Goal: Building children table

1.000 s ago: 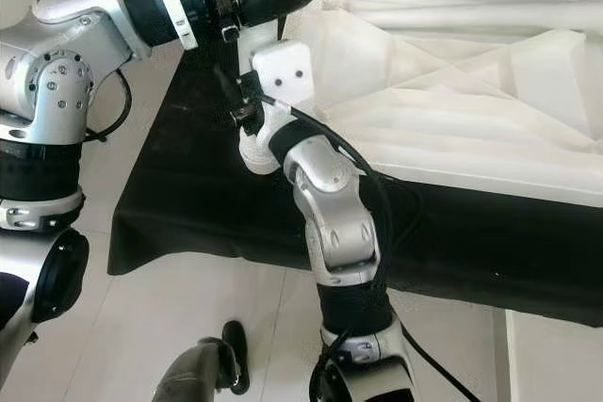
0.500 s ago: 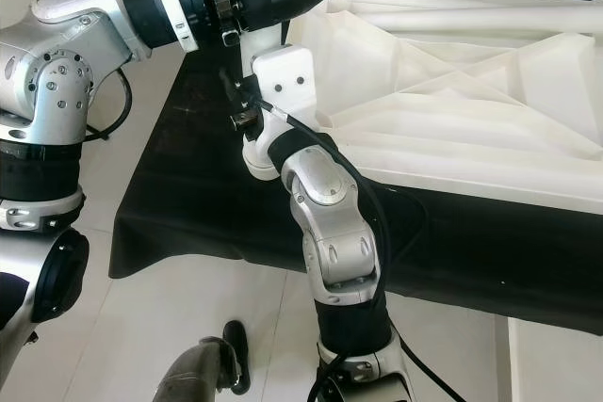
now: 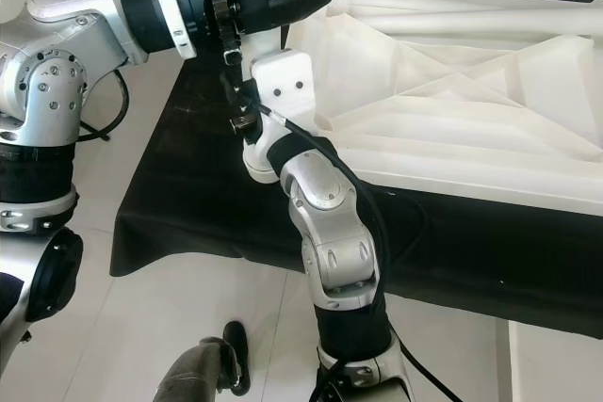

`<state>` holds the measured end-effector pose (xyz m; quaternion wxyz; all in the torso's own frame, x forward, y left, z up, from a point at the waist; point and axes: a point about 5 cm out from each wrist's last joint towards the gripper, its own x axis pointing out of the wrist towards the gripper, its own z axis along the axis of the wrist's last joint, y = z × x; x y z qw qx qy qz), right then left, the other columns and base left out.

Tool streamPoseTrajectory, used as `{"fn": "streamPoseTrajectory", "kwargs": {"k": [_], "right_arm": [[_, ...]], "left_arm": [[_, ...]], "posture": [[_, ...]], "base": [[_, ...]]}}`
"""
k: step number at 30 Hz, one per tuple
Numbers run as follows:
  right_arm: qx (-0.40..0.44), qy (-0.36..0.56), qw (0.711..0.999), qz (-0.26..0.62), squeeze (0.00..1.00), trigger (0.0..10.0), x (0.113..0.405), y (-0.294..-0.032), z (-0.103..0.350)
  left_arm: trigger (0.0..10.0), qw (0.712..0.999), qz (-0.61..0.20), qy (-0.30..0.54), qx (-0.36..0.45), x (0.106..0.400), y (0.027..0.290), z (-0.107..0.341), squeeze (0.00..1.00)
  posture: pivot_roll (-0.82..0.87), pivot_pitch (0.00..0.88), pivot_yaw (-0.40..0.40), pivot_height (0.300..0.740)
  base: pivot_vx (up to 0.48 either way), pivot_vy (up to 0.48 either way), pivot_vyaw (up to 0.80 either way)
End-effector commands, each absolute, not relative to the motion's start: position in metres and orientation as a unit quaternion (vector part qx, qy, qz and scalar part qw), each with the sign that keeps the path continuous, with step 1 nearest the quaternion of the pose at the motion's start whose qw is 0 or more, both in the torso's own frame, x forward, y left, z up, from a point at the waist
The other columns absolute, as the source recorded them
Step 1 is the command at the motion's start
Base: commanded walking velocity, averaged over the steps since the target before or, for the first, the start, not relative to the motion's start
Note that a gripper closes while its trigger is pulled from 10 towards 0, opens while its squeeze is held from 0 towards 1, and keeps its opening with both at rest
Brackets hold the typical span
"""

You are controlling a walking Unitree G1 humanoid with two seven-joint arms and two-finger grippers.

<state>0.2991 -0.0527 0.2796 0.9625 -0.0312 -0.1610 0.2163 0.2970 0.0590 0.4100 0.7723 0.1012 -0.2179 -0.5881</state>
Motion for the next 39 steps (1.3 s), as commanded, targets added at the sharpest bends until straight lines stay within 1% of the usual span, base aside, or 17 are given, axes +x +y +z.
{"fn": "streamPoseTrajectory", "kwargs": {"k": [1, 2, 3, 4, 7, 10, 12, 15, 16, 20, 24, 29, 32, 34, 37, 38, 39], "right_arm": [[-0.032, -0.098, 0.961, 0.257, 0.0, 3.3, 0.298, -0.037, 0.255], [-0.028, -0.102, 0.96, 0.261, 0.0, 3.3, 0.298, -0.036, 0.257], [-0.025, -0.115, 0.953, 0.278, 0.0, 10.0, 0.297, -0.034, 0.261], [-0.023, -0.124, 0.949, 0.29, 1.0, 10.0, 0.296, -0.033, 0.263], [-0.015, -0.133, 0.939, 0.316, 1.0, 10.0, 0.296, -0.031, 0.268], [-0.023, -0.15, 0.906, 0.395, 1.0, 10.0, 0.302, -0.03, 0.28], [-0.067, -0.153, 0.87, 0.465, 1.0, 10.0, 0.312, -0.036, 0.288], [-0.089, -0.151, 0.858, 0.482, 1.0, 10.0, 0.316, -0.039, 0.29], [-0.117, -0.144, 0.839, 0.512, 0.0, 10.0, 0.323, -0.042, 0.292], [-0.156, -0.123, 0.786, 0.586, 0.0, 10.0, 0.343, -0.046, 0.303], [-0.156, -0.119, 0.786, 0.587, 0.0, 10.0, 0.347, -0.045, 0.305], [-0.079, -0.107, 0.765, 0.63, 0.0, 10.0, 0.353, -0.037, 0.318], [-0.011, -0.11, 0.704, 0.702, 0.0, 10.0, 0.339, -0.025, 0.327], [-0.011, -0.11, 0.704, 0.702, 0.0, 10.0, 0.339, -0.025, 0.327], [0.019, -0.121, 0.663, 0.739, 0.0, 10.0, 0.329, -0.014, 0.331], [0.022, -0.13, 0.647, 0.751, 0.0, 7.5, 0.326, -0.01, 0.333], [0.024, -0.137, 0.637, 0.758, 0.0, 7.5, 0.324, -0.008, 0.335]], "left_arm": [[0.0, 0.76, -0.61, -0.196, 0.111, 0.293, 0.052, 0.401, 0.0], [0.0, 0.76, -0.61, -0.196, 0.112, 0.293, 0.052, 0.401, 0.0], [0.0, 0.759, -0.61, -0.196, 0.113, 0.293, 0.052, 0.401, 0.0], [0.0, 0.759, -0.611, -0.196, 0.114, 0.293, 0.052, 0.401, 0.0], [0.0, 0.758, -0.612, -0.196, 0.115, 0.292, 0.051, 0.402, 0.0], [0.0, 0.755, -0.614, -0.196, 0.119, 0.291, 0.051, 0.402, 0.0], [0.0, 0.753, -0.617, -0.196, 0.12, 0.289, 0.05, 0.402, 0.0], [0.0, 0.752, -0.618, -0.196, 0.121, 0.288, 0.05, 0.402, 0.0], [0.0, 0.75, -0.62, -0.196, 0.122, 0.288, 0.05, 0.401, 0.0], [0.0, 0.744, -0.626, -0.2, 0.121, 0.285, 0.048, 0.399, 0.0], [0.0, 0.744, -0.626, -0.201, 0.119, 0.285, 0.047, 0.399, 0.0], [0.0, 0.737, -0.63, -0.221, 0.106, 0.28, 0.045, 0.401, 0.0], [0.0, 0.71, -0.655, -0.247, 0.077, 0.277, 0.051, 0.407, 0.0], [0.0, 0.71, -0.655, -0.247, 0.077, 0.277, 0.051, 0.407, 0.0], [0.0, 0.689, -0.675, -0.261, 0.039, 0.277, 0.058, 0.409, 0.0], [0.0, 0.68, -0.684, -0.262, 0.021, 0.276, 0.06, 0.41, 0.0], [0.0, 0.674, -0.69, -0.263, 0.009, 0.276, 0.062, 0.41, 0.0]], "posture": [[0.06, 0.31, 0.061, 0.74], [0.06, 0.31, 0.061, 0.74], [0.06, 0.31, 0.061, 0.74], [0.06, 0.31, 0.061, 0.74], [0.06, 0.31, 0.06, 0.74], [0.06, 0.311, 0.06, 0.74], [0.06, 0.312, 0.06, 0.74], [0.06, 0.312, 0.06, 0.74], [0.05, 0.314, 0.06, 0.74], [0.04, 0.319, 0.061, 0.74], [0.04, 0.32, 0.06, 0.74], [0.05, 0.32, 0.053, 0.74], [0.04, 0.317, 0.052, 0.74], [0.04, 0.317, 0.052, 0.74], [0.04, 0.309, 0.046, 0.74], [0.04, 0.305, 0.042, 0.74], [0.04, 0.304, 0.042, 0.74]], "base": [[0.0, 0.0, 0.0], [0.0, 0.0, 0.0], [0.0, 0.0, 0.0], [0.0, 0.0, 0.0], [0.0, 0.0, 0.0], [0.0, 0.0, 0.0], [0.0, 0.0, 0.0], [0.0, 0.0, 0.0], [0.0, 0.0, 0.0], [0.0, 0.0, 0.0], [0.0, 0.0, 0.0], [0.0, 0.0, 0.0], [0.0, 0.0, 0.0], [0.0, 0.0, 0.0], [0.0, 0.0, 0.0], [0.0, 0.0, 0.0], [0.0, 0.0, 0.0]]}}
